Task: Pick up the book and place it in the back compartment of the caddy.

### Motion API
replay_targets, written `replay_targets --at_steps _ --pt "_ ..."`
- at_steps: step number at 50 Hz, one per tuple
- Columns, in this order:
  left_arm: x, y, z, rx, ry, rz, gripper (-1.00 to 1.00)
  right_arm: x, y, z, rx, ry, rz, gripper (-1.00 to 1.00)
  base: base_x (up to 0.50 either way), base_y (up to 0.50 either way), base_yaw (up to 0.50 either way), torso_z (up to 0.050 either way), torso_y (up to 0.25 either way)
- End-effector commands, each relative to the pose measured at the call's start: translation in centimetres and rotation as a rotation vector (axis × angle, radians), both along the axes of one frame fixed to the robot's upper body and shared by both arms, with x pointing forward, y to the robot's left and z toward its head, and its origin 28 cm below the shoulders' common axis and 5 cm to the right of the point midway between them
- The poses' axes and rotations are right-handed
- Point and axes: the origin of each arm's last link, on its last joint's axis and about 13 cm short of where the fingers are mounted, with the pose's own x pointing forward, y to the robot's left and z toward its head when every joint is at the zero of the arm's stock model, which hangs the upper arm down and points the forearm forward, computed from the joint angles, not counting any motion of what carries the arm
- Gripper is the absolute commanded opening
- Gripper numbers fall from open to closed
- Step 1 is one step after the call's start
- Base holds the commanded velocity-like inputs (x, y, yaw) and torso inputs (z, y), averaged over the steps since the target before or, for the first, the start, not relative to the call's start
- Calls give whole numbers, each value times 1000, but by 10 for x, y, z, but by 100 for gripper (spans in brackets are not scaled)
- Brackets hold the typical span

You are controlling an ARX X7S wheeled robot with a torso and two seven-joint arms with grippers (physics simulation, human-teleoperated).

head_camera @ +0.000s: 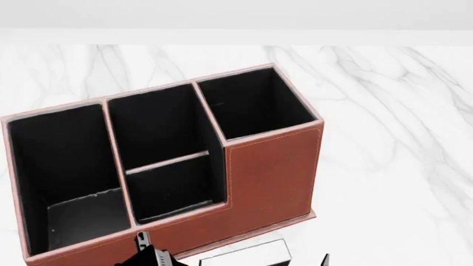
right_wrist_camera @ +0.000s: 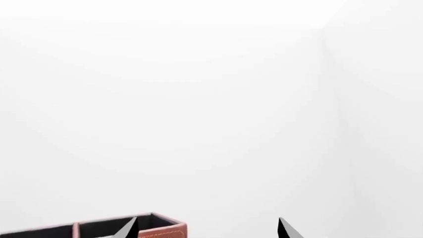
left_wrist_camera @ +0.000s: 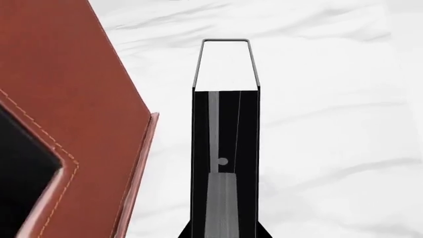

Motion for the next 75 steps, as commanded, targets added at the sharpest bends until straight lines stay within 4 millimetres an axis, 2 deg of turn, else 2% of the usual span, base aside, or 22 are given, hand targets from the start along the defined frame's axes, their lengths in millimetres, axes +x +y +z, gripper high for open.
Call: replay_targets --at_steps 1,18,27,44,54,67,75 --pt "-2 12 35 -21 -78 78 -100 1 1 -1 -5 5 1 100 0 0 0 0 0" --pt "-10 24 73 34 -168 134 -100 0 4 -4 -17 10 11 100 0 0 0 0 1" --pt "-8 31 88 44 -197 169 -100 0 4 -4 -18 11 11 100 0 0 0 0 1" --pt "-6 47 104 -23 -232 223 -100 1 5 -5 -26 15 14 100 0 0 0 0 1" --pt "-8 49 109 -40 -241 224 -100 2 5 -6 -25 21 21 100 0 0 0 0 1" --pt "-8 53 117 -172 22 127 -100 2 7 -7 -37 27 27 100 0 0 0 0 2" --pt "-5 52 113 -199 86 100 -100 2 7 -7 -45 31 8 100 0 0 0 0 1"
